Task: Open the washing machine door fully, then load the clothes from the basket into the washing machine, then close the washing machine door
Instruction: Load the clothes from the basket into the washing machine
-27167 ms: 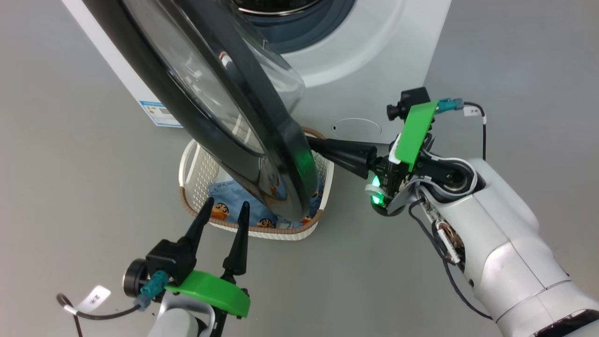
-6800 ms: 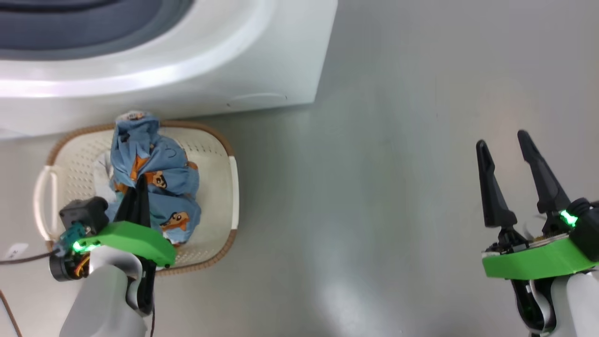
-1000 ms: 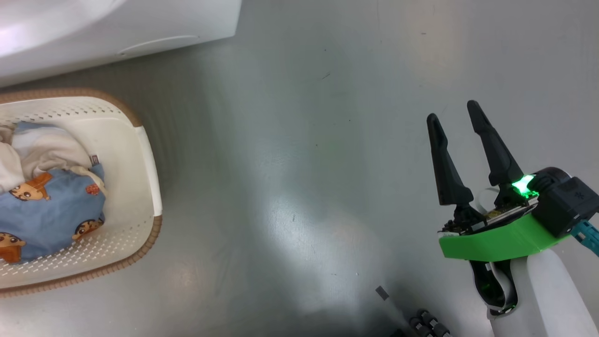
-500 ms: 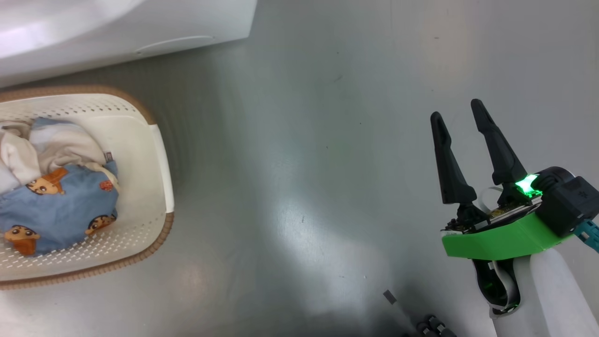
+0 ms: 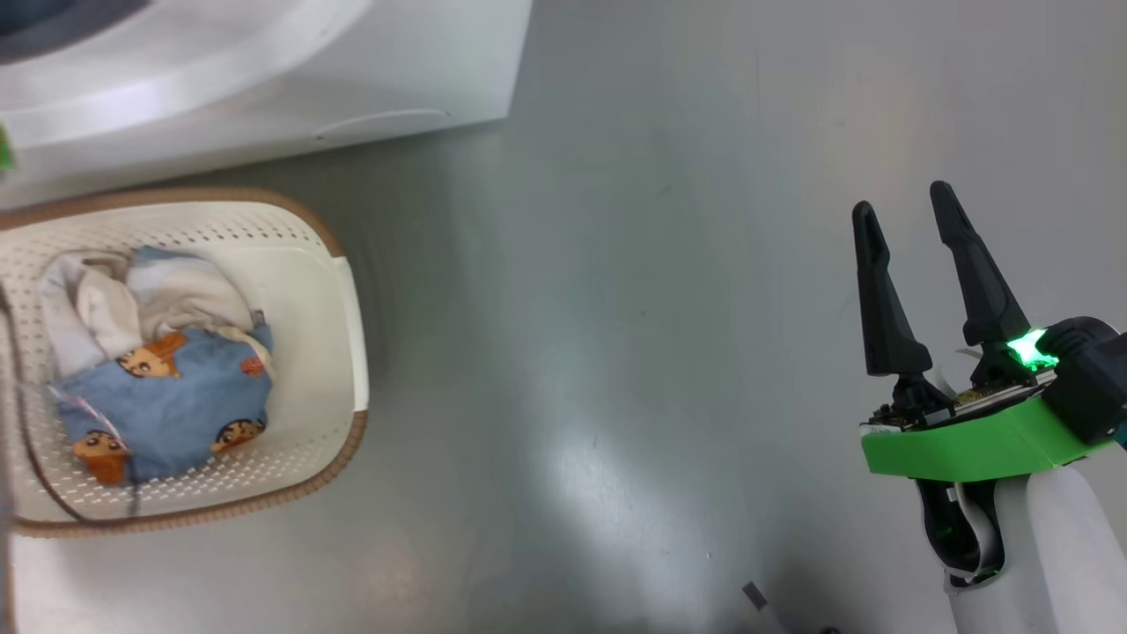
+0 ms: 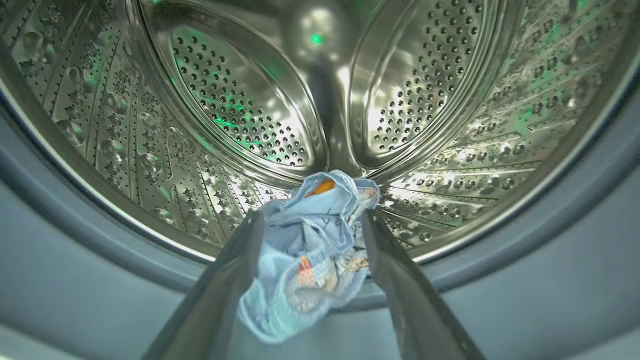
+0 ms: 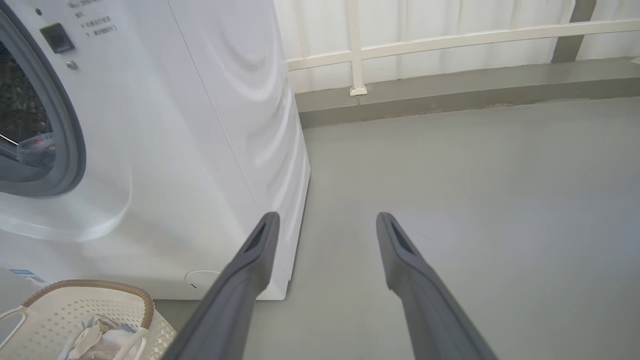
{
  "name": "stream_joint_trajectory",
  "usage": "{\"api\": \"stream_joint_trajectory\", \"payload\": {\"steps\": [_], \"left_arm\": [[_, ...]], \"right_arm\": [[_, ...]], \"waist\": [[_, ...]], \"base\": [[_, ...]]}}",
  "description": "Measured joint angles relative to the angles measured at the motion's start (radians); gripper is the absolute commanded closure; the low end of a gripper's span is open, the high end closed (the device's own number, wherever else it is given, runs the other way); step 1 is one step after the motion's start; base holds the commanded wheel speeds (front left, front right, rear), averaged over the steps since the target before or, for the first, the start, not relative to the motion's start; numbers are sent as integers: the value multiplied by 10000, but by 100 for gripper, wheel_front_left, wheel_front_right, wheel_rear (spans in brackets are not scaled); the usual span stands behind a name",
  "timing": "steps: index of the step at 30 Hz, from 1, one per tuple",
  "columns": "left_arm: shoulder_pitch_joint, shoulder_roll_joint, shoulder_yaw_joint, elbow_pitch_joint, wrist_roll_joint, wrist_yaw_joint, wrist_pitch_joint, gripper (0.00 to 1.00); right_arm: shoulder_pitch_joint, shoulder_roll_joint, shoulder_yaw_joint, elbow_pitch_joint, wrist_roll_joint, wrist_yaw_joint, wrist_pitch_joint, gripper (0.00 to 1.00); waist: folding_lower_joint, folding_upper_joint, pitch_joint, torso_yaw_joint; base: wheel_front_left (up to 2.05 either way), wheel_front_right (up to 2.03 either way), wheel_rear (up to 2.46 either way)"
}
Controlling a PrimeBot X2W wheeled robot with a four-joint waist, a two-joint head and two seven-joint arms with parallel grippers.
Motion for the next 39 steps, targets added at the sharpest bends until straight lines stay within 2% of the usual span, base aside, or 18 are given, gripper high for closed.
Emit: {"api": "stream_joint_trajectory", "payload": {"steps": [1,2,10,20,39], "left_arm": [[0,0,0,0,0,0,0,0],[769,-94,6,-654,-13,176,-38,0],[3614,-543,-123,-2869,-19,825,-272,0],[6373,-1026,-704,-4029,61,1335,-357,0],[8292,-1505,-1716,-4144,48,1317,-291,0]], "right_arm": [[0,0,0,0,0,0,0,0],[47,-2,-46,-19,-59,0,0,0],[554,-130,-305,10,-159,0,0,0],[1038,-318,-330,142,-403,0,0,0],[2175,-351,-311,583,-527,2,0,0]], "waist": [[0,0,0,0],[-1,0,-155,74],[-1,0,-744,439],[-1,0,-1571,828],[-1,0,-3392,1364]], "base": [[0,0,0],[0,0,0],[0,0,0],[0,0,0],[0,0,0]]}}
